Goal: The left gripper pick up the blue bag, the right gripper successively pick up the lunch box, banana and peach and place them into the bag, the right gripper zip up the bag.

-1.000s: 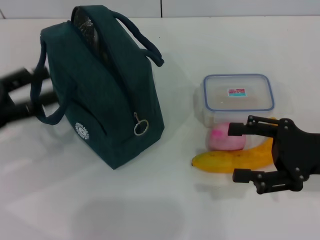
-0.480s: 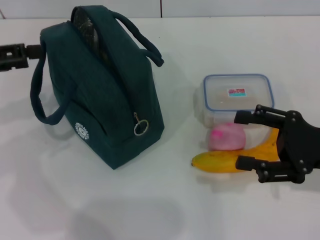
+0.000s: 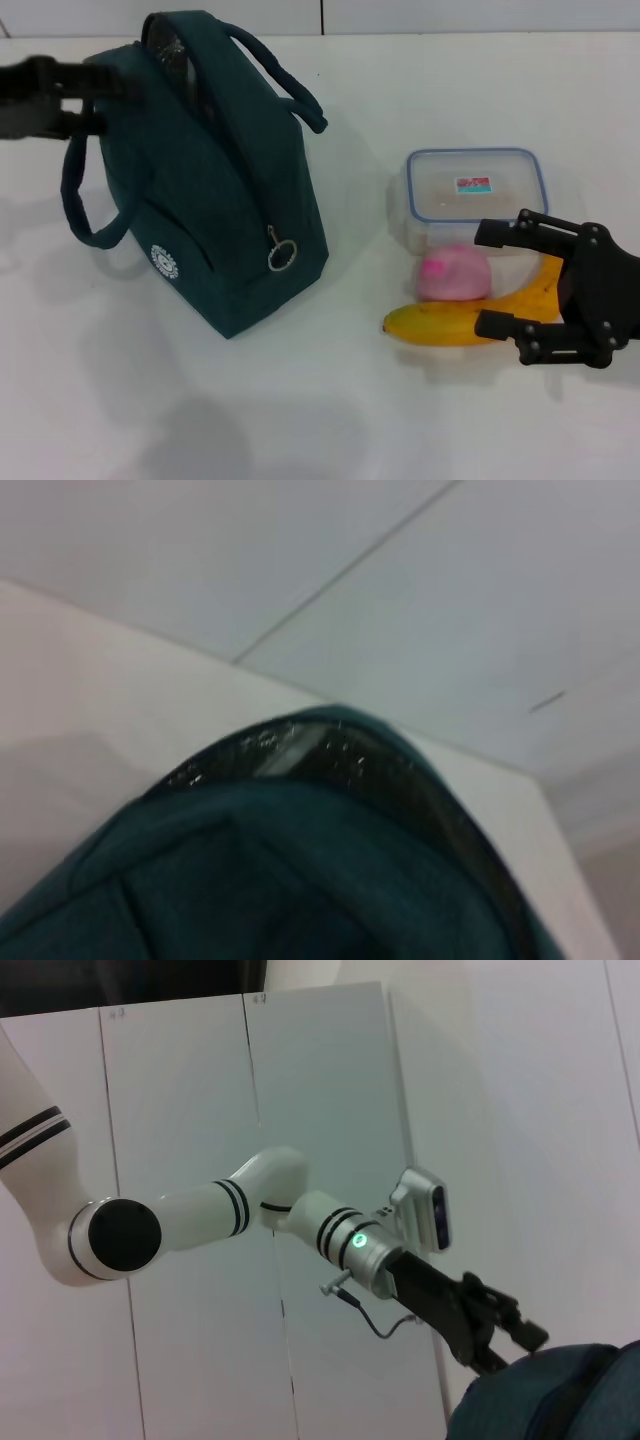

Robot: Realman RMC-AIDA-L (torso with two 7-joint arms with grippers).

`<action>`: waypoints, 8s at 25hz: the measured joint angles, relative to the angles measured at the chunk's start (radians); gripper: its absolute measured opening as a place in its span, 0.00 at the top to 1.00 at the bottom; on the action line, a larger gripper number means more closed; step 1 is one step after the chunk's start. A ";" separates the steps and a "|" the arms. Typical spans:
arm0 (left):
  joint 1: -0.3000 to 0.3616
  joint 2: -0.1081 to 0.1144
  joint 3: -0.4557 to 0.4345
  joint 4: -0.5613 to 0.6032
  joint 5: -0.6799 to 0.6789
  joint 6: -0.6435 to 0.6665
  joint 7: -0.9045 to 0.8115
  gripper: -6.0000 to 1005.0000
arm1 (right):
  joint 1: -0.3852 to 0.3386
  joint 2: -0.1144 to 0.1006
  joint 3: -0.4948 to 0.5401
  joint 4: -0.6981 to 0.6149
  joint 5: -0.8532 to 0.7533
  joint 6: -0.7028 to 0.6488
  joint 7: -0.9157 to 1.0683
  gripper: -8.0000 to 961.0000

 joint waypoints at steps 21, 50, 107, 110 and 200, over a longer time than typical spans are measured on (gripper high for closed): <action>-0.043 -0.016 0.084 -0.002 0.130 0.007 -0.100 0.54 | 0.002 -0.004 0.011 0.000 0.002 0.012 0.001 0.15; -0.060 -0.026 0.172 0.109 0.072 0.158 -0.129 0.95 | 0.012 -0.016 0.421 0.183 -0.013 0.587 0.621 0.16; -0.114 -0.031 0.184 0.009 0.037 0.153 -0.104 0.95 | 0.118 -0.037 0.195 0.237 0.015 0.535 0.998 0.42; -0.114 -0.031 0.184 0.008 0.038 0.152 -0.104 0.95 | 0.118 -0.035 0.195 0.237 0.021 0.535 0.999 0.46; -0.091 -0.056 0.259 -0.040 -0.089 0.187 -0.040 0.96 | 0.342 0.017 0.143 0.279 0.256 0.236 1.039 0.89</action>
